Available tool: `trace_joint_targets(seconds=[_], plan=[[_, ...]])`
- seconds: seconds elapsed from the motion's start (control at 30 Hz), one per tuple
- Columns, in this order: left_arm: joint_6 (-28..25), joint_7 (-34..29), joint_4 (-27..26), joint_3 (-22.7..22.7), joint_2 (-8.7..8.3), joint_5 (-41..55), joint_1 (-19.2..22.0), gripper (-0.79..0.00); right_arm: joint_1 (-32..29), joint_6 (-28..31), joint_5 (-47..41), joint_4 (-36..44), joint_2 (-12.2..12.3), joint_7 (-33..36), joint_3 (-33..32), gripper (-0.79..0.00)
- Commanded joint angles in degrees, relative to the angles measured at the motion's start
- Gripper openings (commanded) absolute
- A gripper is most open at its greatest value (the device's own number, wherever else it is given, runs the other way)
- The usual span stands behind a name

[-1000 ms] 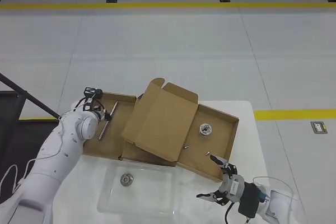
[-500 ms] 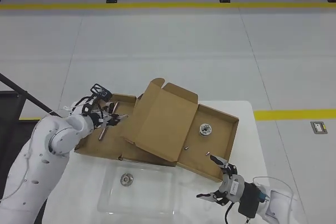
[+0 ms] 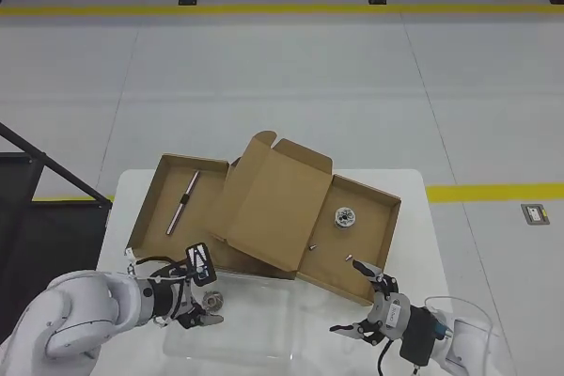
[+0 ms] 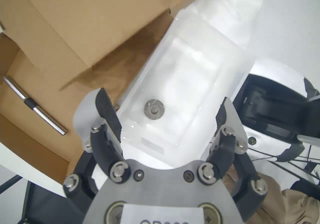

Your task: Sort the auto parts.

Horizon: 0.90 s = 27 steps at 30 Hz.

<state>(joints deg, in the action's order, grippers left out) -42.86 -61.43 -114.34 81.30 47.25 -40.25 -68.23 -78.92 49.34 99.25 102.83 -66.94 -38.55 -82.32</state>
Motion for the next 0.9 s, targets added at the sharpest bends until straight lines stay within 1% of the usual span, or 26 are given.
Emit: trace_joint_targets(seconds=[0.0, 0.27, 0.47, 0.6, 0.63, 0.67, 0.73, 0.87], plan=[[0.0, 0.0, 0.1, 0.0, 0.03, 0.1, 0.1, 0.000, 0.0, 0.0, 0.0, 0.0, 0.0, 0.0, 0.0, 0.000], [0.1, -0.1, 0.4, -0.2, 0.00, -0.2, -0.1, 0.000, 0.0, 0.0, 0.0, 0.0, 0.0, 0.0, 0.0, 0.000], [1.2, -1.2, -1.4, -5.6, -0.30, -7.4, -1.9, 0.000, 0.0, 0.0, 0.0, 0.0, 0.0, 0.0, 0.0, 0.000], [4.4, -1.4, -2.1, -8.3, -0.22, -13.6, -3.8, 0.000, 0.0, 0.0, 0.0, 0.0, 0.0, 0.0, 0.0, 0.000], [5.3, -0.9, -2.1, -8.7, -0.18, -14.9, -4.3, -0.009, 0.0, 0.0, 0.0, 0.0, 0.0, 0.0, 0.0, 0.000], [6.6, -0.6, -1.8, -8.9, -0.15, -16.8, -4.6, -0.043, 0.0, 0.0, 0.0, 0.0, 0.0, 0.0, 0.0, 0.000], [8.6, 1.0, -0.9, -9.5, -0.01, -18.9, -4.9, -0.065, 0.0, 0.0, 0.0, 0.0, 0.0, 0.0, 0.0, 0.000], [10.2, 2.8, 2.1, -11.0, 0.31, -21.2, -4.0, -0.089, 0.0, 0.0, 0.0, 0.0, 0.0, 0.0, 0.0, 0.000]])
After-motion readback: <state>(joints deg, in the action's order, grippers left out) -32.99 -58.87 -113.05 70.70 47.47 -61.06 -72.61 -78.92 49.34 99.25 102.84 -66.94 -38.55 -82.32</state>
